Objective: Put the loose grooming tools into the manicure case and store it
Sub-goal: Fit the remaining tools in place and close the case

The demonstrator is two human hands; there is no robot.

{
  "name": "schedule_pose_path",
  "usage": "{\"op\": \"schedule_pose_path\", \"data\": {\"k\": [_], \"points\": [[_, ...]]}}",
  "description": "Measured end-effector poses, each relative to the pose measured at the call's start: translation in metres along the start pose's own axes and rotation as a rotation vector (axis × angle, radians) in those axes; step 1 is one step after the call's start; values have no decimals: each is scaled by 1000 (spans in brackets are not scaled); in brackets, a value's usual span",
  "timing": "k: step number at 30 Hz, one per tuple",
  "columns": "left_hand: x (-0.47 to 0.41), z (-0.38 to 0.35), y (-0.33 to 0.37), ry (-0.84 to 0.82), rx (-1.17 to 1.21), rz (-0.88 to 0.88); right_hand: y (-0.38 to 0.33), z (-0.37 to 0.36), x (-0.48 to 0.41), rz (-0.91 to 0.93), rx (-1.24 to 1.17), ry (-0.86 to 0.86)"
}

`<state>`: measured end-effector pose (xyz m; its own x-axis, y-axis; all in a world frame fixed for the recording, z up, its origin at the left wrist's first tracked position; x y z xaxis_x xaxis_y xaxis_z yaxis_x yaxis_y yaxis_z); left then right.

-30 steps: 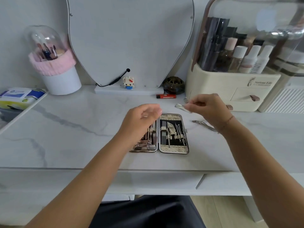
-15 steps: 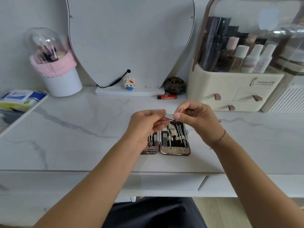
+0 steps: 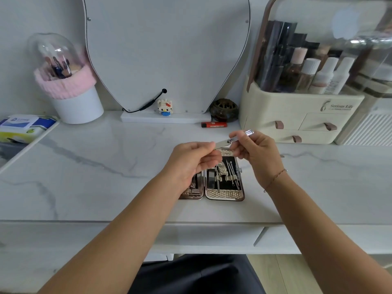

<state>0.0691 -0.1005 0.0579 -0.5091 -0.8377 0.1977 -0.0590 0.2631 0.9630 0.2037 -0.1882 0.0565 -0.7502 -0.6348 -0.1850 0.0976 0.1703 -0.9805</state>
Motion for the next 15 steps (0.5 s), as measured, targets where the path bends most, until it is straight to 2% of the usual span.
{"op": "schedule_pose_path", "data": {"k": [3,4,7,9,15], "points": [[-10,10,-4,52,-673,-482,5,7,-19,-96,151,133],[-12,14,-7,17,-825,-571,9,10,-26,-140,191,162],[-24,23,-20,-134,-1126,-613,19,15,-40,-237,265,195],[-29,25,-29,-160,-1263,-608,22,15,-45,-254,291,213],[-32,25,-32,-162,-1288,-618,28,12,-46,-208,417,234]]}}
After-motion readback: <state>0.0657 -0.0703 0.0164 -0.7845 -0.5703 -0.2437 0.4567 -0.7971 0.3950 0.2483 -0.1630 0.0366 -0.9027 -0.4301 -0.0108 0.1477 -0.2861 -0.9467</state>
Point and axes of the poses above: each hand's wrist, its own x-axis away from the middle knuckle, its own z-axis out of the back of the hand, y = z × x, the point moved 1 cm from there along -x, towards the middle knuckle, and after that the axes turned 10 degrees about y, right-handed, at the moved point
